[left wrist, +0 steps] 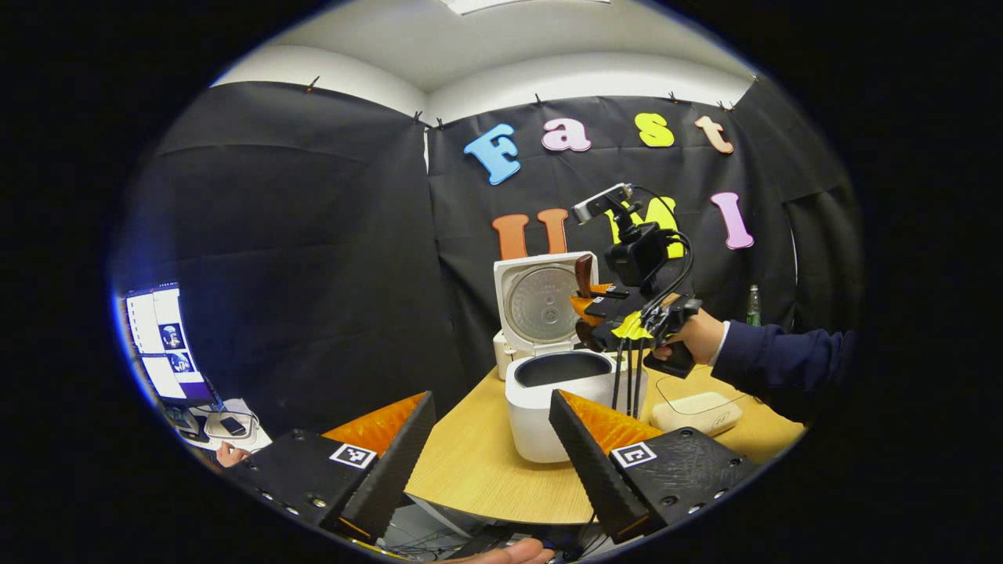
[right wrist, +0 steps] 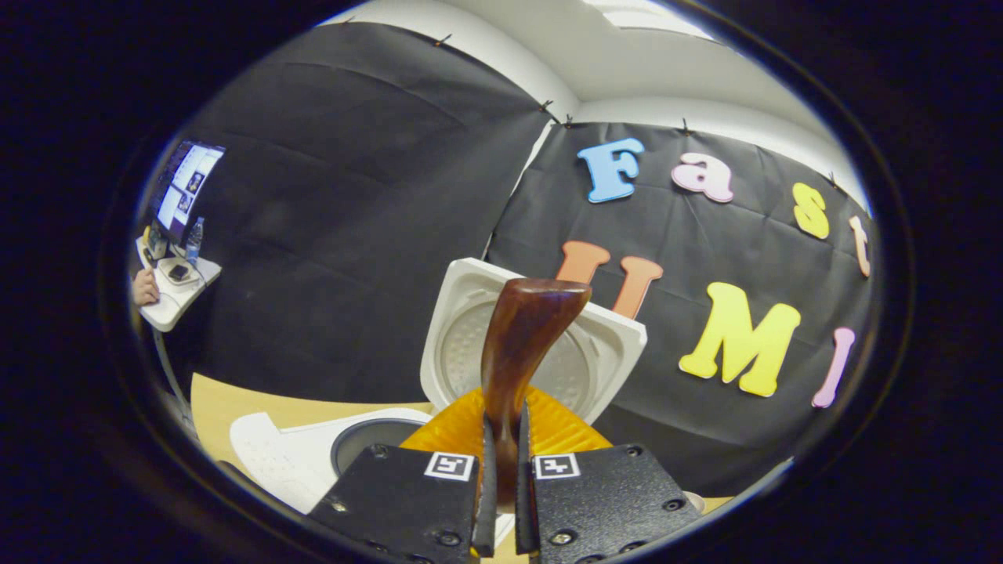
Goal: Close the left gripper, press the button to open the rice cooker; take a wooden spoon from the chopstick holder with the right hand, scoop a spoonful of rice and pour it into the rice cooker, then put the wooden spoon back into the chopstick holder.
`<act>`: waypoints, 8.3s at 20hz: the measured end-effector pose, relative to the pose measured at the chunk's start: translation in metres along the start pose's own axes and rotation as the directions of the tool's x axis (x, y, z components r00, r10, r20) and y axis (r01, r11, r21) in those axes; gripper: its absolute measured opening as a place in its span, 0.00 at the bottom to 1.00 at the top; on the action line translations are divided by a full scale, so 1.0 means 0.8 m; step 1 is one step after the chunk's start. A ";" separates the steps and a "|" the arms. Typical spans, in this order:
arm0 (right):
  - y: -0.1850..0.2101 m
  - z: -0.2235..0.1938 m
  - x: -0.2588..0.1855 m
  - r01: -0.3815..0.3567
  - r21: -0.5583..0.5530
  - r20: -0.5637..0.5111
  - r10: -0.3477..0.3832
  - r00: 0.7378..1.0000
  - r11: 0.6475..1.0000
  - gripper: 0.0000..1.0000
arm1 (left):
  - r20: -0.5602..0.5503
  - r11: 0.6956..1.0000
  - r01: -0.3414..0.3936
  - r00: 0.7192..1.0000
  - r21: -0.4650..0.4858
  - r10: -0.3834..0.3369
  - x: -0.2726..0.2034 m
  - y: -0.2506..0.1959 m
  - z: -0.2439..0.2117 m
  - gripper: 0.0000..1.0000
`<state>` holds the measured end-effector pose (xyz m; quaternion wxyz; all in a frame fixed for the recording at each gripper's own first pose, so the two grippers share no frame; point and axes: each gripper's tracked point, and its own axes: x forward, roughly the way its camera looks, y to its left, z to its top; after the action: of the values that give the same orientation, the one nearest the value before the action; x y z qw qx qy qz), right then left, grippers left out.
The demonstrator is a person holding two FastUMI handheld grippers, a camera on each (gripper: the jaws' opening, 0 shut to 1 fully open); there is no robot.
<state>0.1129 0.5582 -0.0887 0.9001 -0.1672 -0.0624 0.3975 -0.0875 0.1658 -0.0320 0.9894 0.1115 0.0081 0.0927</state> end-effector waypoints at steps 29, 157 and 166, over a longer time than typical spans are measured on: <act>-0.344 -0.129 -0.378 0.531 0.283 -0.213 -0.488 0.847 0.798 0.15 | 0.170 0.993 0.073 0.984 -0.095 -0.056 0.150 -0.144 0.101 0.93; -0.173 -0.091 -0.585 0.525 0.295 -0.278 -0.453 0.847 0.799 1.00 | -0.353 0.986 0.098 0.925 -0.136 -0.140 0.266 -0.127 -0.106 0.98; -0.181 -0.085 -0.591 0.536 0.283 -0.269 -0.471 0.840 0.795 0.99 | -0.278 0.990 0.092 0.953 -0.111 -0.119 0.268 -0.125 -0.101 0.96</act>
<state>-0.0893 0.1021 -0.0919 0.9901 -0.0194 0.0500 0.1299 0.1383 0.1274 -0.1318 0.9858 0.0486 0.1512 0.0549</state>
